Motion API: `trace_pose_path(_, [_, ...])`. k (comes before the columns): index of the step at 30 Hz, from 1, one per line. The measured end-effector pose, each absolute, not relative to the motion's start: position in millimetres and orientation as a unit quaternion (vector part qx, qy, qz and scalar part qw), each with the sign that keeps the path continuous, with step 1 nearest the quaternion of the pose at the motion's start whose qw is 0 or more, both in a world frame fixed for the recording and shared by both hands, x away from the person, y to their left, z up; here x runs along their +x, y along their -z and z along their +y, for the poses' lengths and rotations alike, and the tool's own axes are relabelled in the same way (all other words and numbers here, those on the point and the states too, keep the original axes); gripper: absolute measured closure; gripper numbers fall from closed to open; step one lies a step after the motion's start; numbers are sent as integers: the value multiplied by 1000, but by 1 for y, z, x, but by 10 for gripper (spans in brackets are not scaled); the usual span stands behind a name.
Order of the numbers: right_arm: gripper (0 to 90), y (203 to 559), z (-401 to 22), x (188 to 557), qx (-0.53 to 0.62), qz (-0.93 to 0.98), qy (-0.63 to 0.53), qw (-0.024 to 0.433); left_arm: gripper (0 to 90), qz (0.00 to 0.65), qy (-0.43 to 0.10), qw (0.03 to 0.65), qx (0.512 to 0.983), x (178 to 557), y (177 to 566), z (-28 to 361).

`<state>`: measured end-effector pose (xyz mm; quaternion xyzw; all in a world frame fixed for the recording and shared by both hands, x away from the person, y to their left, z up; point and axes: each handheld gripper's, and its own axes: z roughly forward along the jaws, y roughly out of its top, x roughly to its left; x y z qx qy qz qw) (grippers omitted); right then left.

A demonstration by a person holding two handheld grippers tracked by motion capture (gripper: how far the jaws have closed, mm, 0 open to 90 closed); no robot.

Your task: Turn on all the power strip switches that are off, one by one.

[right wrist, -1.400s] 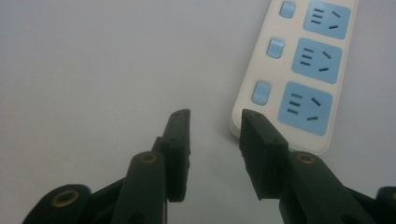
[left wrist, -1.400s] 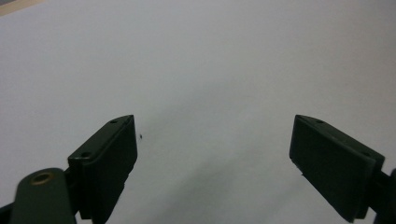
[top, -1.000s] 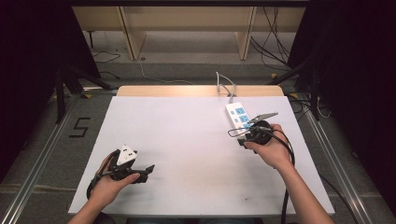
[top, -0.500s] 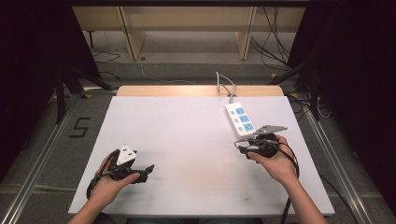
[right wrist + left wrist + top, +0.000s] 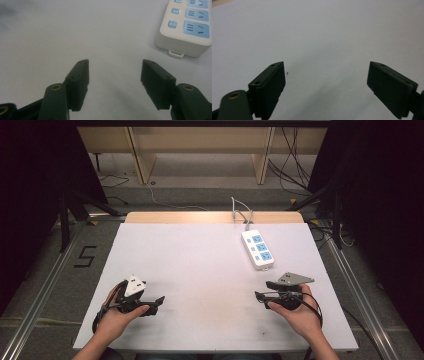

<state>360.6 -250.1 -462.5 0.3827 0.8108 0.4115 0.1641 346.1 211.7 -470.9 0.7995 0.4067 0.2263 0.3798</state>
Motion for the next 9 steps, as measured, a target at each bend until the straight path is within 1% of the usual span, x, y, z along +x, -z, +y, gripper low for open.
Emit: trace_pose_path(9, [372, 466, -250, 353, 378, 800, -433, 171, 147, 408, -222, 376, 802, 348, 473, 213])
